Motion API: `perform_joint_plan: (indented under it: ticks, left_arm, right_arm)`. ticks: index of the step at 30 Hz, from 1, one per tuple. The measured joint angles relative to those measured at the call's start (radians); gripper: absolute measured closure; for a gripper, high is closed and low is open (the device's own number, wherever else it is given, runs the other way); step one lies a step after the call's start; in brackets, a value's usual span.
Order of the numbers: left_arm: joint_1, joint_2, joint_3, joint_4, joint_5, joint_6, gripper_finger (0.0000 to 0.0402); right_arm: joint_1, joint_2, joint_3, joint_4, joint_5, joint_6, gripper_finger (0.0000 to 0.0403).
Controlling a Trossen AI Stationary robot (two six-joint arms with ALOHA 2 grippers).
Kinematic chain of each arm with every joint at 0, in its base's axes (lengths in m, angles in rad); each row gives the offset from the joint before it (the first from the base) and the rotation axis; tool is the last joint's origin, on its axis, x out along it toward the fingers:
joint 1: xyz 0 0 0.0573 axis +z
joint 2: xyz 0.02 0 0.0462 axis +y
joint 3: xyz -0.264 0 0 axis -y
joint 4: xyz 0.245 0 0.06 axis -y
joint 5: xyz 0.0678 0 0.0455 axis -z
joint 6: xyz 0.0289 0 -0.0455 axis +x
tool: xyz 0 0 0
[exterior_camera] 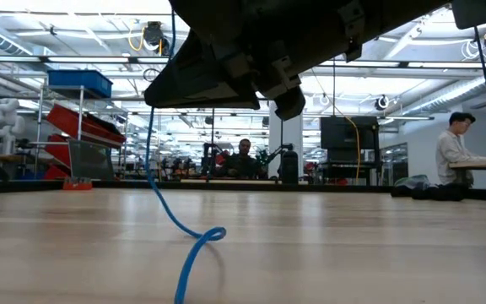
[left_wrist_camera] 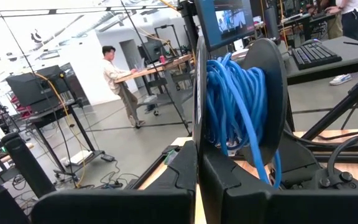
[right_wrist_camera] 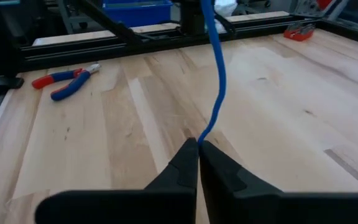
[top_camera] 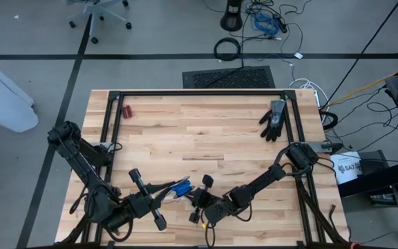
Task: Coil cords
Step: Coil the blue wire onto a spool
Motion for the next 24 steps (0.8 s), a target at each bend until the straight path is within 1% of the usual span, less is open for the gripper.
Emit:
perform_joint_plan:
  ticks: [7,12,18,24]
  left_arm:
    - [-0.002,0.000,0.000,0.000,0.000,0.002,0.0395]
    - [-0.006,0.000,0.000,0.000,0.000,0.006,0.0395]
    - [-0.032,-0.008,0.000,0.001,-0.001,0.001,0.0395]
    - [-0.057,-0.017,0.000,0.002,-0.002,0.000,0.0395]
  right_arm:
    - [0.016,-0.004,0.000,-0.020,0.071,-0.015,0.0402]
    - [0.036,-0.052,0.001,-0.107,0.137,-0.005,0.0403]
    - [0.078,-0.158,0.001,-0.416,0.240,0.143,0.0403]
    - [0.134,-0.259,0.001,-0.708,0.296,0.327,0.0403]
